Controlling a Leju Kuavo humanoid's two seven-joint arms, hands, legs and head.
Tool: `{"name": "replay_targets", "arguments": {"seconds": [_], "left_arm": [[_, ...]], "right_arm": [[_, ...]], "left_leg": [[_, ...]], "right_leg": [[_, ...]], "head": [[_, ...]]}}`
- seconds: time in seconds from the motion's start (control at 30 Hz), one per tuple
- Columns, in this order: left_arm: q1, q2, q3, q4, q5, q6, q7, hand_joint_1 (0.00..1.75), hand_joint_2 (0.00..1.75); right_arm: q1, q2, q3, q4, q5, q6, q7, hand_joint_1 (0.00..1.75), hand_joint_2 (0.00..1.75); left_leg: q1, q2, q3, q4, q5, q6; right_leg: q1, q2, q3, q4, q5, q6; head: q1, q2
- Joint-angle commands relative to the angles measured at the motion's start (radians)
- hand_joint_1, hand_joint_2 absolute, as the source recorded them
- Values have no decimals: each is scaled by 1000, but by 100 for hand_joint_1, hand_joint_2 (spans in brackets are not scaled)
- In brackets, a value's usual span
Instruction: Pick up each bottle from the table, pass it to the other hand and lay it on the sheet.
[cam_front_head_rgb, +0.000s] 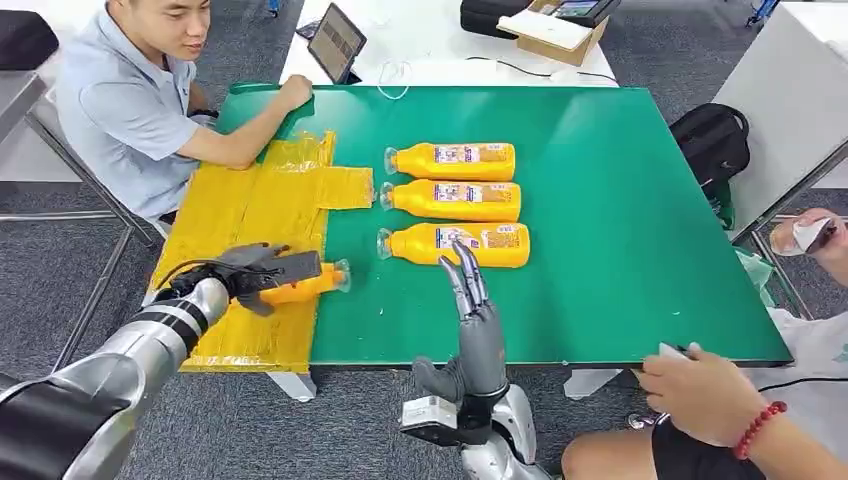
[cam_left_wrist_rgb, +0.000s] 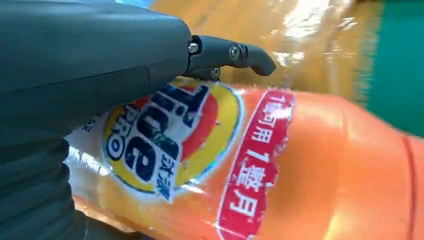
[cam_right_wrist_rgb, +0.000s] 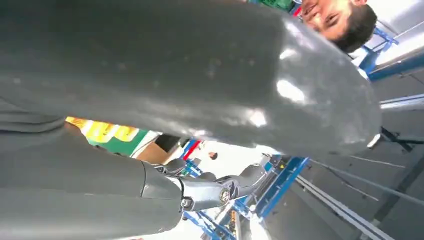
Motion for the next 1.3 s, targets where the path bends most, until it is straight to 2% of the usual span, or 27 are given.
{"name": "replay_targets", "arguments": {"seconds": [0.03,0.2,0.4,0.5,0.67,0.77,0.83,0.9,1.03,1.13,1.3], "left_arm": [[-10,15,145,48,133,-90,-167,0,175],[-10,14,226,12,230,-80,-269,0,175],[-6,11,261,-8,270,-53,-304,0,175],[0,9,270,-49,288,6,-343,0,175],[5,28,258,-77,281,24,-365,0,175],[27,35,264,-147,330,35,-430,0,175],[60,38,269,-238,382,28,-458,0,175],[141,33,301,-424,486,16,-457,0,175],[335,3,353,-775,683,35,-390,0,175],[468,-34,378,-933,823,76,-370,0,175],[603,-65,359,-1062,890,129,-384,0,175]], "right_arm": [[-63,-37,49,124,-47,0,0,0,0],[-76,-46,67,135,-60,0,0,0,0],[-77,-48,67,136,-59,0,0,0,0],[-79,-52,66,139,-55,0,0,0,0],[-83,-56,71,145,-56,0,0,0,0],[-74,-53,46,123,5,0,0,0,0],[-67,-46,5,109,67,0,0,0,0],[-69,-38,-54,114,132,0,0,0,0],[-113,-19,-194,260,263,0,0,0,0],[-163,-41,-263,375,387,0,83,0,0],[-192,-60,-329,424,493,0,164,0,0]], "left_leg": [[0,3,4,-1,-1,-1],[1,3,5,0,-2,-1],[1,2,3,0,-1,-1],[1,2,2,0,-1,-1],[1,3,3,0,-2,-1],[1,2,4,0,-2,-1],[0,1,1,0,-1,-1],[0,1,2,0,-1,-1],[0,2,4,0,-2,-1],[0,3,6,-2,-2,0],[-1,2,3,-1,-1,0]], "right_leg": [[0,3,4,-1,-1,-1],[1,3,4,0,-1,-2],[1,1,2,0,-1,-2],[1,1,2,0,0,-1],[1,2,2,0,-1,-2],[1,2,3,0,-1,-2],[1,1,1,0,0,-1],[0,1,1,0,-1,-1],[0,2,4,0,-2,-2],[0,3,5,-2,-1,-1],[-1,2,2,-2,-1,-1]], "head": [[0,0],[0,0],[0,0],[0,0],[0,0],[0,0],[0,0],[0,0],[0,0],[0,0],[0,0]]}}
